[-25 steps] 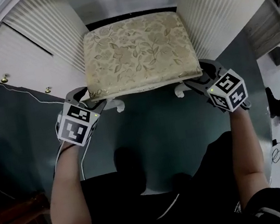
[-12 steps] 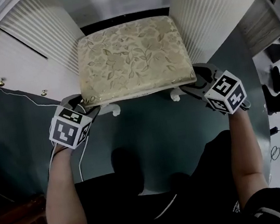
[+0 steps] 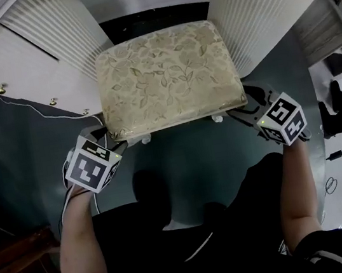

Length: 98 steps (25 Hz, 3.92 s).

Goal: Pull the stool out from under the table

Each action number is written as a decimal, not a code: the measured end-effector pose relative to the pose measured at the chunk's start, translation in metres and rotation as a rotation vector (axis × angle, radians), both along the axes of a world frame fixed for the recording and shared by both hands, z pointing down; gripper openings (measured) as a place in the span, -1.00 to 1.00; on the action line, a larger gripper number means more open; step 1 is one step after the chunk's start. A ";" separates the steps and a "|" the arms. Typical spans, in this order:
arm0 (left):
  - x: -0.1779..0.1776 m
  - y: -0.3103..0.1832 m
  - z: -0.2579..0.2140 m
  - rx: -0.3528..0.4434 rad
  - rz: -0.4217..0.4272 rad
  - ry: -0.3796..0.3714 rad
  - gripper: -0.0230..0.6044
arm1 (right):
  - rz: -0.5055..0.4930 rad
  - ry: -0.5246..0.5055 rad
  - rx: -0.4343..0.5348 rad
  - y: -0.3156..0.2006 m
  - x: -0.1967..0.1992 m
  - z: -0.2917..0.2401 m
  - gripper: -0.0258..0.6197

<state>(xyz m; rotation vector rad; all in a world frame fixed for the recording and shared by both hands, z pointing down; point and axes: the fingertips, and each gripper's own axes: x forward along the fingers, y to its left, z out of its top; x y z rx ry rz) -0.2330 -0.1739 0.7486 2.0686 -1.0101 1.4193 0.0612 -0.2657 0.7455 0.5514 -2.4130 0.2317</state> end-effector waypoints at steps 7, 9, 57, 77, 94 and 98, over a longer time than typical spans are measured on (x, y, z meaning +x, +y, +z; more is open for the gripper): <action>0.006 0.023 0.006 -0.050 -0.032 -0.016 -0.19 | -0.035 0.052 -0.036 0.031 0.007 -0.003 -0.01; 0.004 0.026 0.001 -0.035 -0.035 0.013 -0.20 | -0.063 0.051 -0.071 0.043 0.011 -0.005 -0.01; -0.037 -0.069 0.032 0.103 0.128 0.063 -0.75 | -0.055 -0.005 0.003 -0.050 0.020 0.007 -0.82; -0.013 -0.002 0.026 -0.003 0.341 0.049 -0.91 | -0.157 -0.026 -0.025 -0.034 0.020 0.002 -0.96; -0.009 0.008 0.021 -0.166 0.385 0.126 -0.90 | -0.282 0.058 -0.065 -0.018 0.023 0.004 -0.95; -0.010 0.010 0.019 -0.247 0.420 0.129 -0.92 | -0.346 0.080 -0.091 -0.010 0.019 0.000 -0.95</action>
